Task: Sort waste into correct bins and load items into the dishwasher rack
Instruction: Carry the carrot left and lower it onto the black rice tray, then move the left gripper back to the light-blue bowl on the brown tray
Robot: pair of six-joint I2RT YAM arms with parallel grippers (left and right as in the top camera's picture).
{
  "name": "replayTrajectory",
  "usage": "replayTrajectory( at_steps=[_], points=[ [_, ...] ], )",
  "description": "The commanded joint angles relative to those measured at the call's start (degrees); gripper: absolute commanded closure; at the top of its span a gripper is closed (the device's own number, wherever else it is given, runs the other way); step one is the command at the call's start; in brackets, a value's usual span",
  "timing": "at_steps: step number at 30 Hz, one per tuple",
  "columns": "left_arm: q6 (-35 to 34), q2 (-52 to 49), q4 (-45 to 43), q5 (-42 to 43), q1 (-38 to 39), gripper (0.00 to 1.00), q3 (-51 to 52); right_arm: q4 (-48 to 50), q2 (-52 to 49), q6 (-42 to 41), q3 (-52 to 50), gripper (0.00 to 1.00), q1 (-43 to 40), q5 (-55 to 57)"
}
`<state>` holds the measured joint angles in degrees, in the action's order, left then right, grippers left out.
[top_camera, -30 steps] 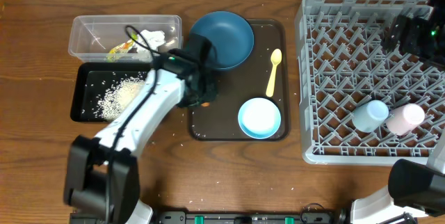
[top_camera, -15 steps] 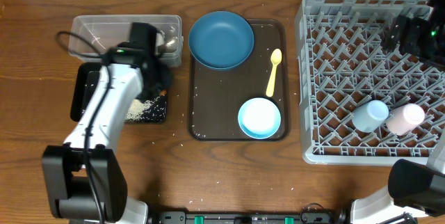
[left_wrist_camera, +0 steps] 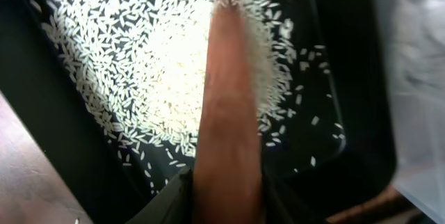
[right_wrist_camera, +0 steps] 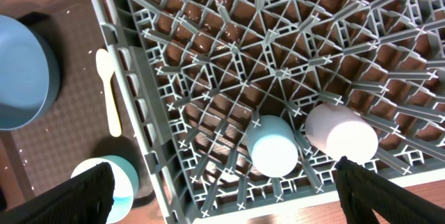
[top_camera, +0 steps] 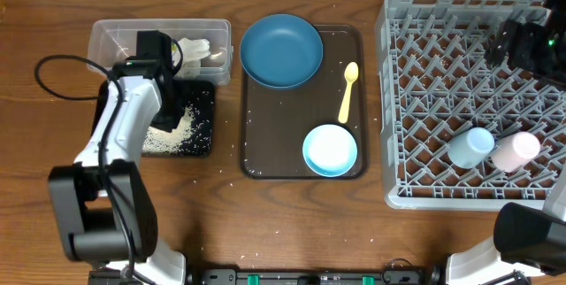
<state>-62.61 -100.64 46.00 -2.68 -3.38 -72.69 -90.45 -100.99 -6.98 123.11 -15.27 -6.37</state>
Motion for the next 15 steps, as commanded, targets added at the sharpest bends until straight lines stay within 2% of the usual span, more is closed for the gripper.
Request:
replayTrajectory(
  at_steps=[1,8,11,13,15],
  points=[
    [-2.7,-2.3,0.0,-1.5,-0.4,0.68,0.5,-0.2,-0.3,0.4,-0.2,0.01,0.0,0.2],
    [-2.8,-2.7,0.0,-1.5,-1.4,0.67,0.5,-0.1,-0.3,0.4,-0.2,0.01,0.0,0.2],
    [-0.9,-2.6,0.0,-1.4,-1.6,0.55,0.5,-0.2,-0.3,0.4,-0.2,0.01,0.0,0.2],
    [1.4,-2.3,0.0,-1.4,-1.7,0.42,0.5,-0.2,-0.3,0.4,-0.2,0.01,0.0,0.2],
    [2.8,-1.9,0.0,-1.4,-1.7,0.38,0.5,-0.2,-0.3,0.4,-0.2,0.01,0.0,0.2]
  ],
)
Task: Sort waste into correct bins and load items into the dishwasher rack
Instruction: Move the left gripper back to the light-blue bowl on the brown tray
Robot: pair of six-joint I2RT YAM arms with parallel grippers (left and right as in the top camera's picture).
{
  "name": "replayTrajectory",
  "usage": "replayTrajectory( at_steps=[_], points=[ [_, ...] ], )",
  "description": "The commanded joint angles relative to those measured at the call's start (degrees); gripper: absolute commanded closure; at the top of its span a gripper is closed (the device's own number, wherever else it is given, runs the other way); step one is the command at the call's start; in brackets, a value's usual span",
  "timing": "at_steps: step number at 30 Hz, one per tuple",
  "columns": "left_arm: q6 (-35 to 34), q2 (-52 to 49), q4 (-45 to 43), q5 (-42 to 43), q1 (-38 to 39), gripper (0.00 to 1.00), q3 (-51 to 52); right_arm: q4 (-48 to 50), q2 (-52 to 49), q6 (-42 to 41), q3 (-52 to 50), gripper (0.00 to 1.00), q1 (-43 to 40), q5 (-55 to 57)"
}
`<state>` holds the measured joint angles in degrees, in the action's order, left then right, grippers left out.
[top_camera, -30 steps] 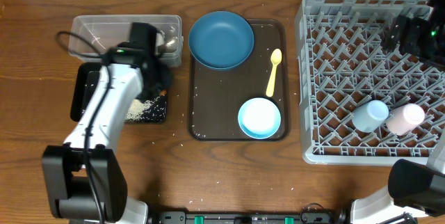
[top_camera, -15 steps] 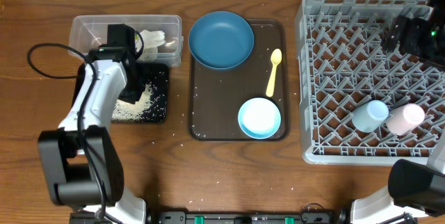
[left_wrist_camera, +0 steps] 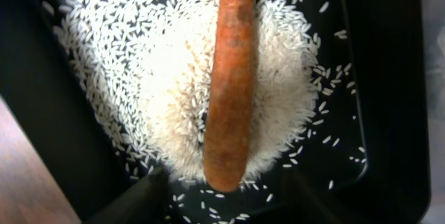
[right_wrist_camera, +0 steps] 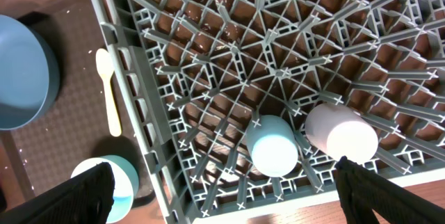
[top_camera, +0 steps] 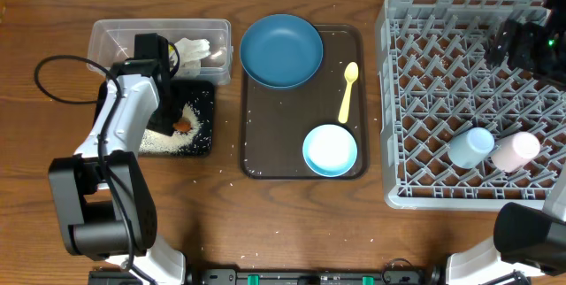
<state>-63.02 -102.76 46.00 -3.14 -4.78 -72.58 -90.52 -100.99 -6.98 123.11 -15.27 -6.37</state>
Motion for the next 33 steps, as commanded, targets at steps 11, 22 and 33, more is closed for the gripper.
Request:
replayTrajectory(
  at_steps=[11,22,33],
  points=[
    [13.9,9.3,-0.7,1.2,-0.3,0.31,-2.0,-0.1,-0.3,0.4,-0.2,0.01,0.0,0.2],
    [47.8,21.5,-3.6,19.6,7.4,0.21,-2.3,1.0,-0.3,0.4,-0.2,0.01,0.0,-1.9],
    [57.1,14.4,-1.8,17.4,28.4,0.25,-2.1,1.4,-0.3,0.4,-0.2,0.01,3.4,-2.2]
  ],
)
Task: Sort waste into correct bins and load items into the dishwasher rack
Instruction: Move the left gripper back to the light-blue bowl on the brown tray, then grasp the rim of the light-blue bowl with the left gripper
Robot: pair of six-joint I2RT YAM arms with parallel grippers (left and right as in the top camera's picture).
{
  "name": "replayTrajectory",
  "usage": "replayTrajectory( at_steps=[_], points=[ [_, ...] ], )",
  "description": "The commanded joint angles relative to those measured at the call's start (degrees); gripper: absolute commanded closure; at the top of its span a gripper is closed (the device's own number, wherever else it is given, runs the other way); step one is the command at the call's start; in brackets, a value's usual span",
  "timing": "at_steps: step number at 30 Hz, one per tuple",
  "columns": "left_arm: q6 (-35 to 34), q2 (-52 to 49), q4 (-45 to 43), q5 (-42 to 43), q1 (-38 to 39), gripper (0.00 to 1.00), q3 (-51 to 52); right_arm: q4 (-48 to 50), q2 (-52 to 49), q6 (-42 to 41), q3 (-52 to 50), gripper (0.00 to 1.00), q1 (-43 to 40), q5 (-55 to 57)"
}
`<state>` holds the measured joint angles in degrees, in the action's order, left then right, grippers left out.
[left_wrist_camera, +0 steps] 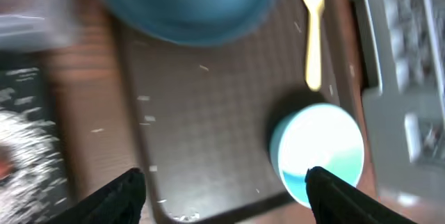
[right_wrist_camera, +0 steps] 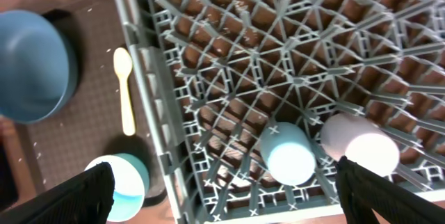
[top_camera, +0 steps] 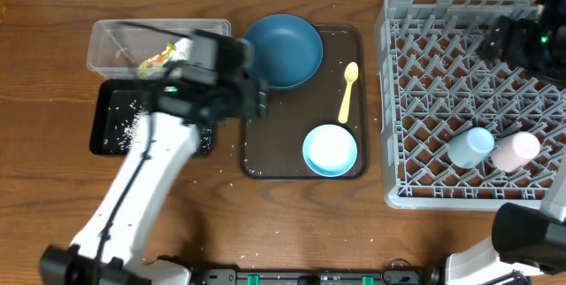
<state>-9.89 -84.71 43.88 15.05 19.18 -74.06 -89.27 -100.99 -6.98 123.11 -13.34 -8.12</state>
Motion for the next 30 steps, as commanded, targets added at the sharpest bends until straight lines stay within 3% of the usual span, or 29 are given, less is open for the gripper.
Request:
replayTrajectory(
  at_steps=[1,10,30],
  points=[
    [3.9,-5.3,0.3,-1.0,6.4,0.25,-0.7,0.1,-0.3,0.4,-0.2,0.01,1.7,-0.4],
    [3.6,-15.2,-0.9,-2.7,15.1,0.30,-0.7,-0.3,-0.3,0.9,-0.2,0.01,2.2,-0.2],
    [-0.7,-21.0,-1.8,-2.2,16.2,0.45,0.3,-0.1,-0.3,1.3,-0.2,0.01,2.2,-0.2]
  ],
)
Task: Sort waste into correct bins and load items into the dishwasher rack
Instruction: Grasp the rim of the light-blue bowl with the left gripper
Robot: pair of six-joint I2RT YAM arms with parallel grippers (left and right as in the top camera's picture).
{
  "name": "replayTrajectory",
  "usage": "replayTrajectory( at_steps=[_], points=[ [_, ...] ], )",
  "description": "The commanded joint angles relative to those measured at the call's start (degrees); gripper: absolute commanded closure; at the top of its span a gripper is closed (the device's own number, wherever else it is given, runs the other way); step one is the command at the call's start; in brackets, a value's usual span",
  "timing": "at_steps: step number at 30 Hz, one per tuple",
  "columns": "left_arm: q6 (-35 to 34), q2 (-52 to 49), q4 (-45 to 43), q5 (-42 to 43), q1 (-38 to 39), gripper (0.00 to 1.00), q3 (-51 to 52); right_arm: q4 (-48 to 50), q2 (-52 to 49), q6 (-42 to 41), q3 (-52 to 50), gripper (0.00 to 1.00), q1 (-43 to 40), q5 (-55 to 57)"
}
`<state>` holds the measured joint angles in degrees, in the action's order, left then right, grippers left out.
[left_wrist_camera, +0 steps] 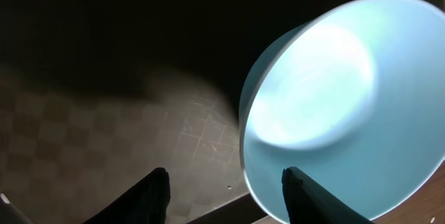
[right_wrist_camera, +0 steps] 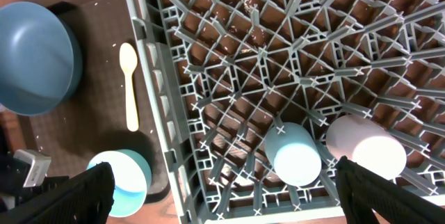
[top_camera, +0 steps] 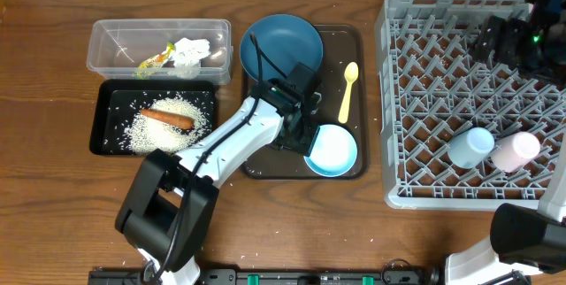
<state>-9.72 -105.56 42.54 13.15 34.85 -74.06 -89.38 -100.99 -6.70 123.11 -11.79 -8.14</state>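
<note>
A light blue bowl [top_camera: 330, 150] sits at the front of the brown tray [top_camera: 265, 143]. My left gripper [top_camera: 302, 133] is low at the bowl's left rim. In the left wrist view the gripper [left_wrist_camera: 229, 197] is open, with the rim of the bowl [left_wrist_camera: 334, 106] running between its fingers. A dark blue bowl [top_camera: 281, 50] and a yellow spoon [top_camera: 348, 90] also lie on the tray. My right gripper [top_camera: 520, 42] hangs open and empty, high over the grey dishwasher rack [top_camera: 469, 19]. The carrot [top_camera: 168, 119] lies on rice in the black bin [top_camera: 102, 134].
A clear bin [top_camera: 115, 42] at the back left holds paper and wrapper scraps. In the rack's front part lie a light blue cup [top_camera: 469, 146] and a pink cup [top_camera: 516, 151]. Rice grains are scattered over the tray and the table.
My left gripper was open higher over the tray, between the bins and the bowls. Now it is down at the light blue bowl's left rim, straddling it. The right wrist view has shifted slightly.
First the carrot stood between my left fingers over the rice in the black bin. Then it lay on the rice with the gripper open above it. After that the left arm was over the tray, and now it is at the light blue bowl.
</note>
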Motion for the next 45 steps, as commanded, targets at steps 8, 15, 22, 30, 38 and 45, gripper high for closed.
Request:
replayTrajectory(
  at_steps=[8,15,22,30,38,45],
  points=[
    [-1.9,-1.1,-1.3,-0.3,0.9,0.50,0.8,0.0,-0.3,1.0,-0.2,0.01,0.6,-0.2],
    [-2.0,-1.7,-1.8,-0.3,1.0,0.58,0.8,-0.1,-0.3,1.0,-0.2,0.01,0.6,-0.2],
    [-2.0,-3.5,-2.6,0.3,1.1,0.58,0.8,0.0,-0.3,1.0,-0.2,0.01,0.6,-0.2],
    [-2.0,-3.5,-2.8,0.3,1.1,0.71,0.8,0.0,-0.3,1.0,-0.2,0.01,0.6,-0.2],
    [-2.0,-3.5,-2.8,0.3,1.1,0.89,0.8,0.0,-0.3,1.0,-0.2,0.01,0.6,-0.2],
    [-2.0,-3.5,-2.0,0.3,1.0,0.94,0.1,0.0,-0.3,1.2,-0.2,0.01,0.6,-0.2]
  ],
)
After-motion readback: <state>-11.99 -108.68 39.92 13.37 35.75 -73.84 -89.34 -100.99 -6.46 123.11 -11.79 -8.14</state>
